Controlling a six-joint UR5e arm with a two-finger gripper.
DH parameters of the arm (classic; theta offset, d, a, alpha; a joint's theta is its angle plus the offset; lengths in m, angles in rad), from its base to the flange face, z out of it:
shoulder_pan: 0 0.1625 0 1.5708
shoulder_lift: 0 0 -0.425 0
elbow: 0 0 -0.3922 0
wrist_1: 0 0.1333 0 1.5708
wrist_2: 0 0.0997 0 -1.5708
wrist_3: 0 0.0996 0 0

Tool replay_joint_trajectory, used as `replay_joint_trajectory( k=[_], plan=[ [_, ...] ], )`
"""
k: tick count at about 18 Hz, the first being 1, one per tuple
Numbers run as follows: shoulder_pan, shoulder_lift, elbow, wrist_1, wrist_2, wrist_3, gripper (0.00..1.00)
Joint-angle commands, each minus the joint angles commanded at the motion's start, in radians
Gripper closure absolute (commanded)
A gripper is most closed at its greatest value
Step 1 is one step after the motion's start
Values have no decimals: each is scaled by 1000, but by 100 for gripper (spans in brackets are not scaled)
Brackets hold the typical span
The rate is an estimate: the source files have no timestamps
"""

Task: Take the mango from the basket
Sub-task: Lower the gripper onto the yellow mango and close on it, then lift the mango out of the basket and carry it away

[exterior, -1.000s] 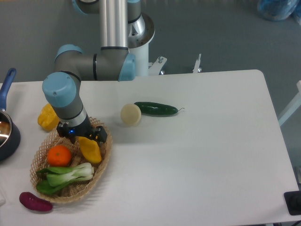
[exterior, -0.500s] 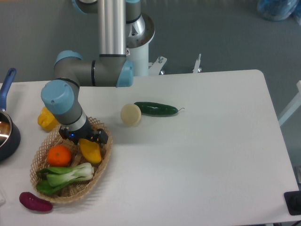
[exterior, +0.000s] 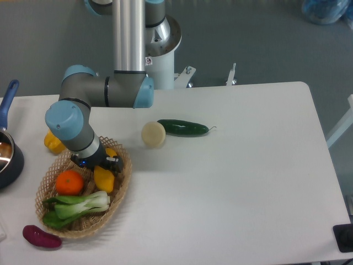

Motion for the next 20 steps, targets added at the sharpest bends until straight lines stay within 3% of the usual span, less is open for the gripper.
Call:
replay_joint_trajectory(
  k=[8, 13, 20],
  plan=[
    [49, 71, 32, -2, -60, 6, 73],
    [194, 130, 48, 0, -71, 14, 73],
    [454, 190, 37, -2, -63, 224, 72]
  ],
)
